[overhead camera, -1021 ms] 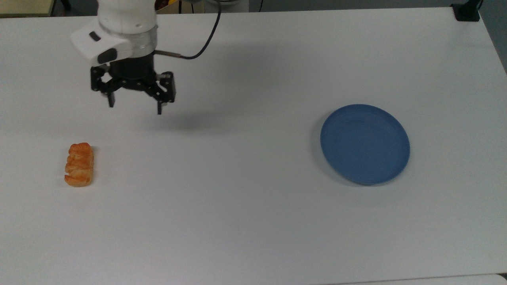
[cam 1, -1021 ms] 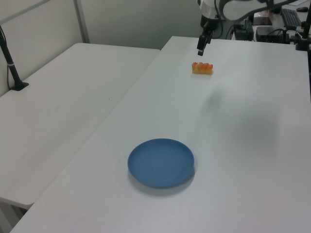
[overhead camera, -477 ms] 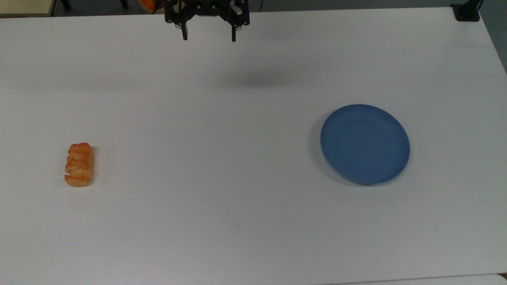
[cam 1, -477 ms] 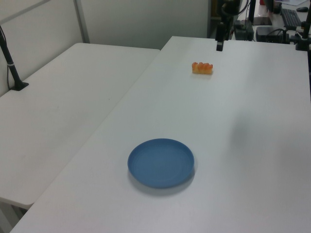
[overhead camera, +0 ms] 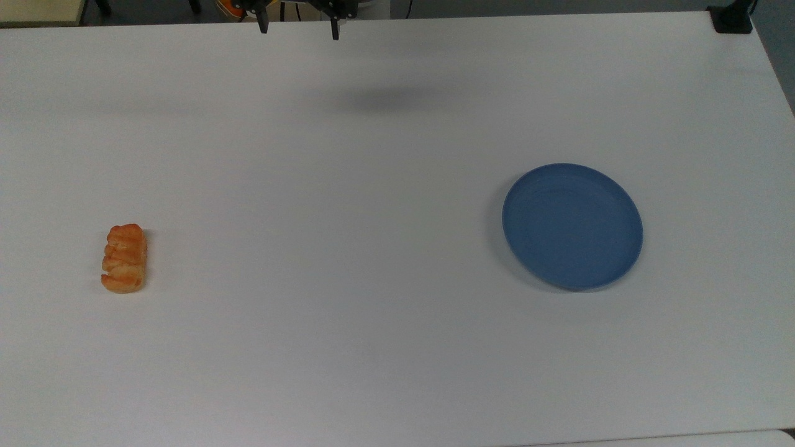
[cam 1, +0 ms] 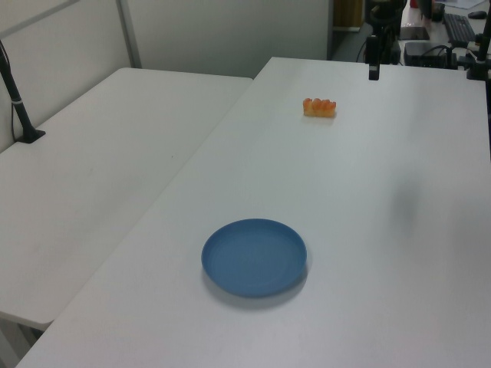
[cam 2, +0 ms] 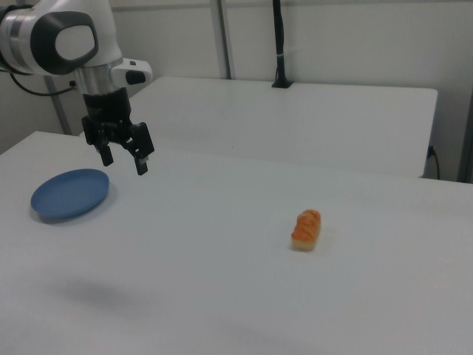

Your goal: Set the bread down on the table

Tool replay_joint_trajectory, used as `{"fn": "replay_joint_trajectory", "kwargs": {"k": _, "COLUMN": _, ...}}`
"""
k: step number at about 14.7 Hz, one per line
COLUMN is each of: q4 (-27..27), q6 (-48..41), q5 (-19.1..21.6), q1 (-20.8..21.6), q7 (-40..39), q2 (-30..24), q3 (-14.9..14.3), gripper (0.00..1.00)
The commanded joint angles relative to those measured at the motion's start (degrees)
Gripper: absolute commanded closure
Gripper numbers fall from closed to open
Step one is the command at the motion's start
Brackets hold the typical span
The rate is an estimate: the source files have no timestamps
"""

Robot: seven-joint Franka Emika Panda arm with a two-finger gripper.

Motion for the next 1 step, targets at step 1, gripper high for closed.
{"fn": "replay_joint_trajectory", "kwargs": {"k": 1, "q4": -0.7, "q6": -1.2, "q5": 1.0, "q1": 1.1, "q7": -0.1, "q2": -1.8, "q3": -1.1, "gripper": 0.0}}
